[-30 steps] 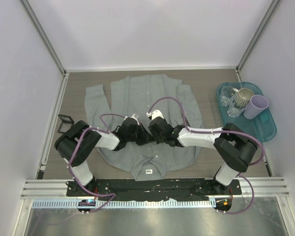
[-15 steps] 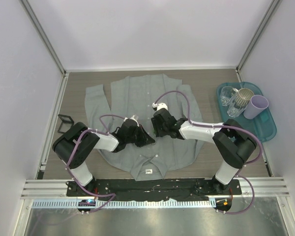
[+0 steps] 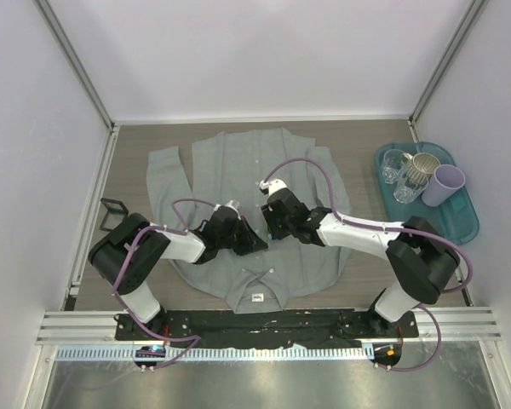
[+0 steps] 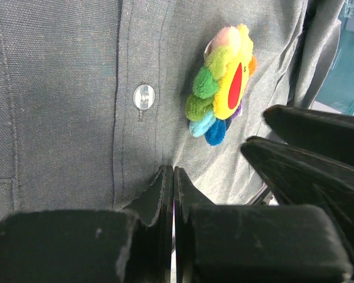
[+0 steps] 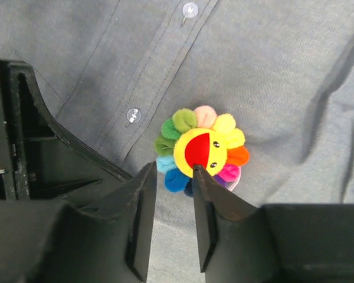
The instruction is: Remove the brooch from the garment
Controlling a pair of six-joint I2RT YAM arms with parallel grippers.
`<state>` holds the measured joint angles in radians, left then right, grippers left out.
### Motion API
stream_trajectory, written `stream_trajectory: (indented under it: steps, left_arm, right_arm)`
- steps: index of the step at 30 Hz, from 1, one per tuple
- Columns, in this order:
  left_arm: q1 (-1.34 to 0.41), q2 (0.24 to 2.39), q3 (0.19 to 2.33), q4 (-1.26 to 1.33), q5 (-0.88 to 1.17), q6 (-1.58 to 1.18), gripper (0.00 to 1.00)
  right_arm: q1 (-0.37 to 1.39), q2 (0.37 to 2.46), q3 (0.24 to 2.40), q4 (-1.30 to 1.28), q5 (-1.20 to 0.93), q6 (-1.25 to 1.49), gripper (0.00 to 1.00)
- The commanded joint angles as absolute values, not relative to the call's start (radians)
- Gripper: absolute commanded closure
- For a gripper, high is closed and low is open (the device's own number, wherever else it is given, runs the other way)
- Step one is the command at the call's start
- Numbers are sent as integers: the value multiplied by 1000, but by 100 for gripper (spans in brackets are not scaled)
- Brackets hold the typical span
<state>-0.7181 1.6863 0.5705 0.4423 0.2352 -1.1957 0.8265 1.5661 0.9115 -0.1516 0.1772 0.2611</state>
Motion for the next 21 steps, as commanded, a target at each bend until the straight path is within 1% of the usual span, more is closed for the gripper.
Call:
stream_trajectory:
  steps: [1,2,4,6,12,17,18,21]
  left_arm:
    - [-724,1660,568,380,209,-1172,97]
    - [-724,1658,568,379,206,-1172,97]
    - [-724,1657,565,377,204,-1170,97]
    - [-723,1657,563,377,206,-1172,97]
    - [-727,1657,560,383,204,-1175,97]
    - [-730,1663,560,385,202,-1177,97]
    - [-732,1663,560,385,202,-1177,97]
    - [-733,1664,558,385,198,-1178,97]
  right_arm:
    - [851,1612,951,-158,222,236,65]
    - [864,1623,956,-167,239,224,64]
    - [873,1646,966,-173,274,212,55]
    - [882,1660,971,-175,288,195,50]
    - [903,1706,988,-184,304,167,43]
    - [910,1753,1006,-187,376,176,42]
    - [910,1762,1012,-193,421,186,44]
    - [910,1781,1032,-201,471,225,51]
